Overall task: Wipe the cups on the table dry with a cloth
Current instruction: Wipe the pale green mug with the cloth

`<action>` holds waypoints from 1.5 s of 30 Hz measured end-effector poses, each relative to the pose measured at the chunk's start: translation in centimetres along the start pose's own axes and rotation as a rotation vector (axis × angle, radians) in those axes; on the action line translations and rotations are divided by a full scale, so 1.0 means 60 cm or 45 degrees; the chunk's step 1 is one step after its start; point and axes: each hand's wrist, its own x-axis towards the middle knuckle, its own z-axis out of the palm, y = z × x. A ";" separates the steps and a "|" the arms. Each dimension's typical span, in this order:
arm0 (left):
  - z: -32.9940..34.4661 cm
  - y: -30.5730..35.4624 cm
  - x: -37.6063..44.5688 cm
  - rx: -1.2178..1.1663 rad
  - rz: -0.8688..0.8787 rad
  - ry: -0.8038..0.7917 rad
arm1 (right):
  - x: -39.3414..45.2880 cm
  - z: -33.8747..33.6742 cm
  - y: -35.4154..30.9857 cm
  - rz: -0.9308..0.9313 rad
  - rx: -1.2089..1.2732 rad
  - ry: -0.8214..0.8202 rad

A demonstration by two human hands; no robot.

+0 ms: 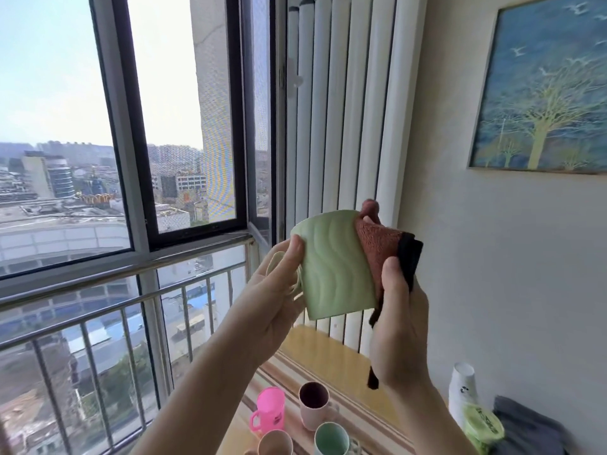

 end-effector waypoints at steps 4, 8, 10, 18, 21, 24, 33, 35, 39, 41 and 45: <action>0.010 -0.014 0.006 0.305 0.180 0.128 | -0.005 0.005 0.016 -0.223 -0.295 0.037; 0.021 -0.020 -0.001 0.298 -0.007 -0.008 | -0.023 0.019 0.023 -0.373 -0.463 0.002; 0.019 -0.019 0.004 0.189 -0.034 -0.004 | -0.033 0.026 0.023 -0.352 -0.388 0.006; 0.008 -0.016 -0.003 -0.112 -0.090 -0.085 | -0.097 0.039 0.031 -0.235 -0.156 0.075; 0.004 -0.020 -0.010 -0.098 -0.117 -0.201 | -0.059 0.024 0.017 -0.055 -0.029 0.029; 0.007 -0.018 -0.014 -0.009 -0.099 -0.227 | -0.018 0.009 0.001 -0.031 0.052 -0.023; 0.022 -0.016 -0.019 0.265 -0.059 -0.037 | -0.034 0.013 0.017 -0.371 -0.499 -0.032; 0.025 -0.014 -0.018 0.243 -0.074 -0.013 | -0.046 0.022 0.010 -0.442 -0.546 -0.083; 0.027 -0.021 -0.009 0.183 0.006 0.110 | -0.087 0.018 0.020 -0.565 -0.643 -0.121; 0.026 -0.021 -0.009 0.174 -0.014 0.122 | -0.087 0.006 0.033 -0.502 -0.606 -0.087; 0.021 -0.024 -0.006 0.152 -0.053 0.063 | -0.048 -0.007 0.029 -0.271 -0.508 0.012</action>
